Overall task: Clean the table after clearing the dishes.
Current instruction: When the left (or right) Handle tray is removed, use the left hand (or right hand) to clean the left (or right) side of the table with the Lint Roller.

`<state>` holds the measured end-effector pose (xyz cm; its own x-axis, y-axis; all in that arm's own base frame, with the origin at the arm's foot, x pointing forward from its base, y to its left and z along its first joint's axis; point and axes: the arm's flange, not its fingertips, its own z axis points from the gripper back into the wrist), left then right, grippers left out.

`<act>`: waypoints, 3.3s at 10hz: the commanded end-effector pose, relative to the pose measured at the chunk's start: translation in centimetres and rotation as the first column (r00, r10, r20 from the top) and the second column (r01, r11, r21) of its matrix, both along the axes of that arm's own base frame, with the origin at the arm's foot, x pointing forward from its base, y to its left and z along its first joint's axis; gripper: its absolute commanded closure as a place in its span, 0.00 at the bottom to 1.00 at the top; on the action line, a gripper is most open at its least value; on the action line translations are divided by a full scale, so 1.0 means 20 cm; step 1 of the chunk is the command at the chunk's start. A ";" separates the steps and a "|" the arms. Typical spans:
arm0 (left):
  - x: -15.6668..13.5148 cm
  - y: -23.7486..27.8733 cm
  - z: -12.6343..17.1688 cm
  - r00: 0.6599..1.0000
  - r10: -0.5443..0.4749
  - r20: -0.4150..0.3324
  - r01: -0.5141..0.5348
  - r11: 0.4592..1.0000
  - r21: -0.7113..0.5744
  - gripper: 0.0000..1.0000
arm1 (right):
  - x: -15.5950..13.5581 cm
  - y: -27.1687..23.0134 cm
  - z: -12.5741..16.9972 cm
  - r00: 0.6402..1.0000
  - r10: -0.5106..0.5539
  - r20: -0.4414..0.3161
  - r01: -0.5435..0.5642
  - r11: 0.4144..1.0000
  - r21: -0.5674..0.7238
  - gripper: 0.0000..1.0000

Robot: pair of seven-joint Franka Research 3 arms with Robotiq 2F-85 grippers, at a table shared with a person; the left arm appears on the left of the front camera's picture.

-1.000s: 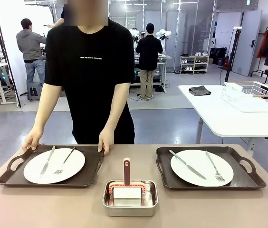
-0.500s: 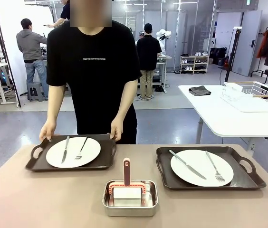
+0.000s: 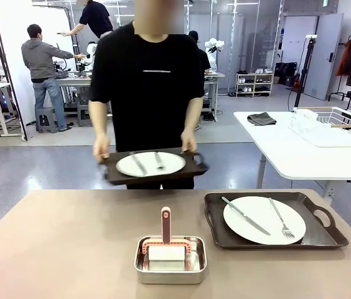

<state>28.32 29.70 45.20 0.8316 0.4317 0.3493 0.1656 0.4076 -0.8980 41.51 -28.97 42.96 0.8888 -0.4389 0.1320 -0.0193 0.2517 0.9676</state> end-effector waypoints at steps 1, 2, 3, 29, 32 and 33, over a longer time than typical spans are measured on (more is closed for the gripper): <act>0.00 0.00 0.01 1.000 0.005 0.012 -0.005 1.000 -0.004 0.00 | -0.01 0.00 0.01 1.000 -0.003 0.005 0.003 1.000 0.000 0.00; 0.00 0.00 0.01 1.000 0.005 0.012 -0.005 1.000 -0.004 0.00 | -0.01 0.00 0.01 1.000 -0.003 0.005 0.003 1.000 0.000 0.00; 0.00 0.00 0.01 1.000 0.005 0.012 -0.005 1.000 -0.004 0.00 | -0.01 0.00 0.01 1.000 -0.003 0.005 0.003 1.000 0.000 0.00; 0.73 -2.41 0.43 0.227 -0.915 -0.333 0.570 -0.153 0.807 0.00 | -0.01 0.00 0.01 1.000 -0.003 0.005 0.003 1.000 0.000 0.00; 0.82 -2.46 0.44 0.242 -0.900 -0.363 0.590 -0.160 0.792 0.00 | -0.01 0.00 0.01 1.000 -0.003 0.005 0.003 1.000 0.000 0.00; 0.82 -2.46 0.44 0.242 -0.900 -0.363 0.590 -0.160 0.792 0.00 | -0.01 0.00 0.01 1.000 -0.003 0.005 0.003 1.000 0.000 0.00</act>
